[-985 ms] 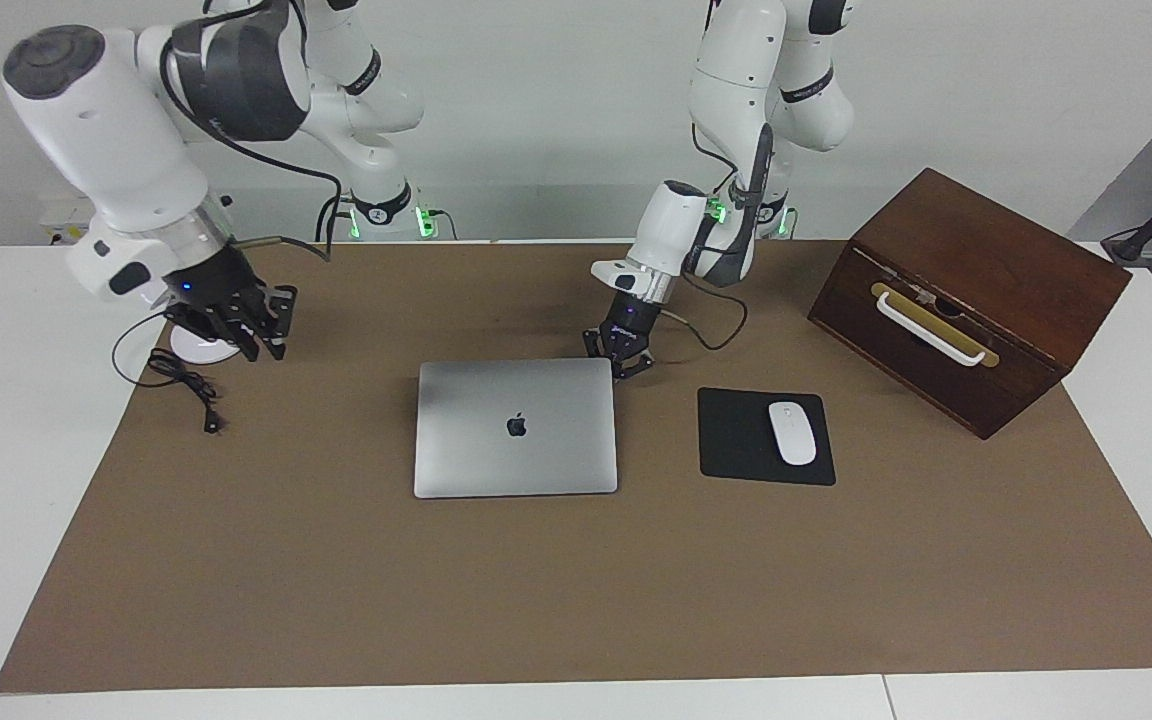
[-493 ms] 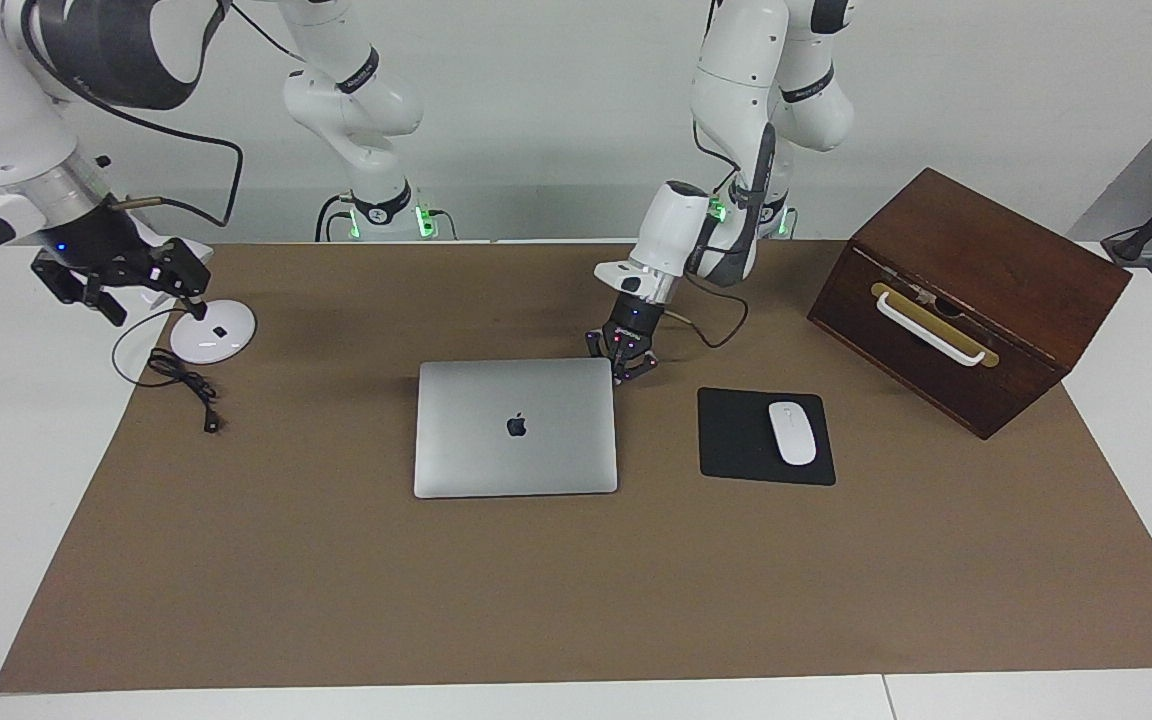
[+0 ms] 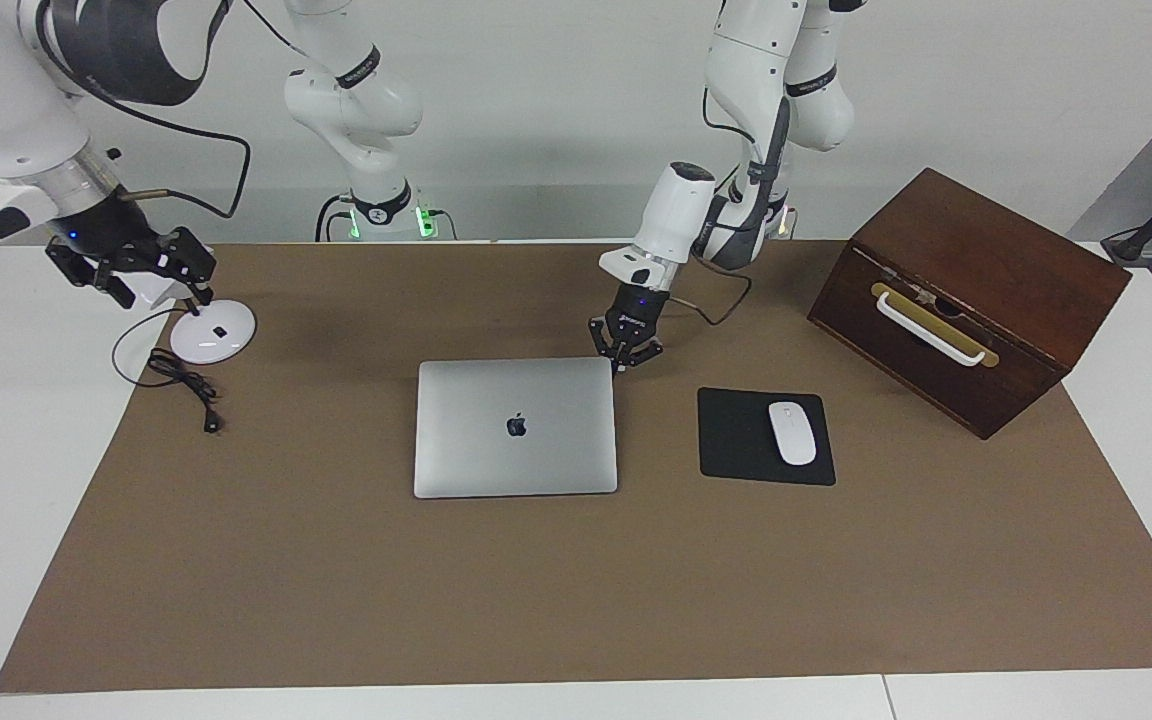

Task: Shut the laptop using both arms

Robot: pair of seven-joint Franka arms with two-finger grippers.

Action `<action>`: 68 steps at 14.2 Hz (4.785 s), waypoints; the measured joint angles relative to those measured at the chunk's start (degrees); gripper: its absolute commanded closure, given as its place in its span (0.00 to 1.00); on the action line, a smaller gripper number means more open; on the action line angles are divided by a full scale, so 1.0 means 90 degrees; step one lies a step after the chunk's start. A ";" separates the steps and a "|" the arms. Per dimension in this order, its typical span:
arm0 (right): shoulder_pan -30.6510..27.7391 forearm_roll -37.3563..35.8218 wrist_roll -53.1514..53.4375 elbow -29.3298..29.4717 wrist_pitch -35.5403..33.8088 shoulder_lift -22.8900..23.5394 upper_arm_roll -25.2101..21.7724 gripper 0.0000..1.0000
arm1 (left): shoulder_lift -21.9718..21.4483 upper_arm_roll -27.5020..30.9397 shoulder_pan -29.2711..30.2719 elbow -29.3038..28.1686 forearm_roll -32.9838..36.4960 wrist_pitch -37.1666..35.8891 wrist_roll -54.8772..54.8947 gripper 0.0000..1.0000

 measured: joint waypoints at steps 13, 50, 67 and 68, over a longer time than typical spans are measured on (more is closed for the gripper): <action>0.0693 0.0002 -0.0001 -0.0204 0.0076 -0.0198 0.0055 0.00 | -0.2405 0.0120 0.0717 0.0643 0.0000 -0.5740 -0.0051 1.00; 0.0693 0.0002 0.0275 -0.0257 0.0077 -0.0211 0.0048 0.00 | -0.0595 0.0090 0.4843 0.5706 0.0754 -1.0163 0.2336 0.00; 0.0692 0.0002 0.0275 -0.0270 0.0095 -0.0218 0.0047 0.00 | -0.0538 0.0074 0.4844 0.5791 0.0750 -1.0129 0.2060 0.00; 0.0692 0.0002 0.0275 -0.0278 0.0095 -0.0218 0.0047 0.00 | -0.0538 0.0073 0.4844 0.5798 0.0750 -1.0128 0.2060 0.00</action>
